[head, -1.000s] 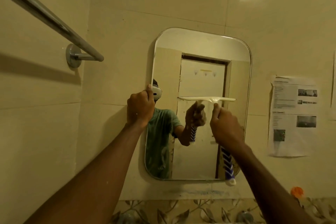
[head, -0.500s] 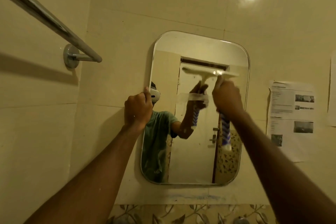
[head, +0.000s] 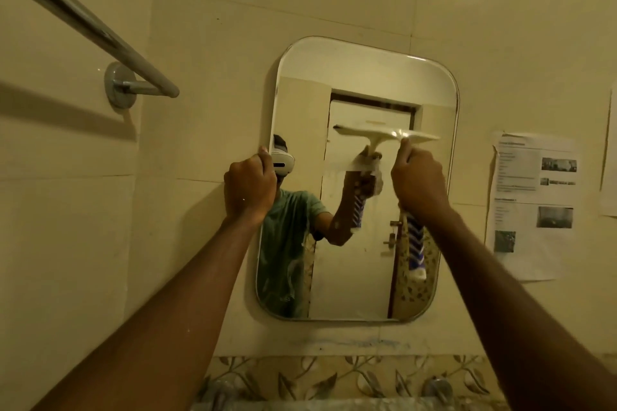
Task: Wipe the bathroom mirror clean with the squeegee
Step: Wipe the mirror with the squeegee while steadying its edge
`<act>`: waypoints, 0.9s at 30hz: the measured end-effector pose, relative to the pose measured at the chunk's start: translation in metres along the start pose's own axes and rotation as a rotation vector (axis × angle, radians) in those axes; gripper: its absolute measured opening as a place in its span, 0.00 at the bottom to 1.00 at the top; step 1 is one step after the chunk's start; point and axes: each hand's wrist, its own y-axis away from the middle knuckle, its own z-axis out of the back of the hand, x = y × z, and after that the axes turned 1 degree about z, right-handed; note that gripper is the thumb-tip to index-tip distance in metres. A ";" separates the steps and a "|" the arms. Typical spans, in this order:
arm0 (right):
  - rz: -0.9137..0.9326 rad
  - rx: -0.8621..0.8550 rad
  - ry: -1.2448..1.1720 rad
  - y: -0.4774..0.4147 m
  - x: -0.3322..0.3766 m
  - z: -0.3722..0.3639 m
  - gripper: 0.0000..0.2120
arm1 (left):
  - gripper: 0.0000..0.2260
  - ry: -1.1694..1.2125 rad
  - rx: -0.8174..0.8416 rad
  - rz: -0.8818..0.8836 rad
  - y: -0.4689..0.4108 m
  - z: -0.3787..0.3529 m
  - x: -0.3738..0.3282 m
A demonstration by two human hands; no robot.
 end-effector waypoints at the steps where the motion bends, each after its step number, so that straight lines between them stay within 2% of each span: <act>1: -0.009 0.005 0.021 0.018 -0.011 -0.009 0.23 | 0.24 -0.003 -0.010 -0.001 0.000 -0.001 0.000; 7: -0.072 0.038 0.101 0.118 -0.054 -0.033 0.21 | 0.23 -0.002 -0.017 -0.022 0.001 -0.002 0.000; 14: 0.007 -0.012 -0.015 0.042 -0.021 -0.010 0.22 | 0.22 -0.019 -0.038 -0.038 0.003 -0.005 0.003; 16: 0.003 0.004 -0.008 0.054 -0.027 -0.016 0.21 | 0.22 -0.006 -0.038 -0.027 0.003 -0.005 0.005; 19: -0.011 0.037 -0.039 0.121 -0.056 -0.033 0.19 | 0.22 -0.011 -0.054 -0.010 0.006 -0.005 0.006; 22: -0.105 0.114 -0.049 0.180 -0.077 -0.042 0.20 | 0.22 -0.010 -0.071 -0.003 0.008 -0.003 0.003; 24: -0.111 0.133 -0.034 0.186 -0.079 -0.041 0.20 | 0.22 -0.023 -0.074 0.012 0.011 -0.002 0.001; 27: -0.013 0.057 -0.054 0.150 -0.067 -0.033 0.20 | 0.22 -0.041 -0.057 0.026 0.012 -0.001 0.001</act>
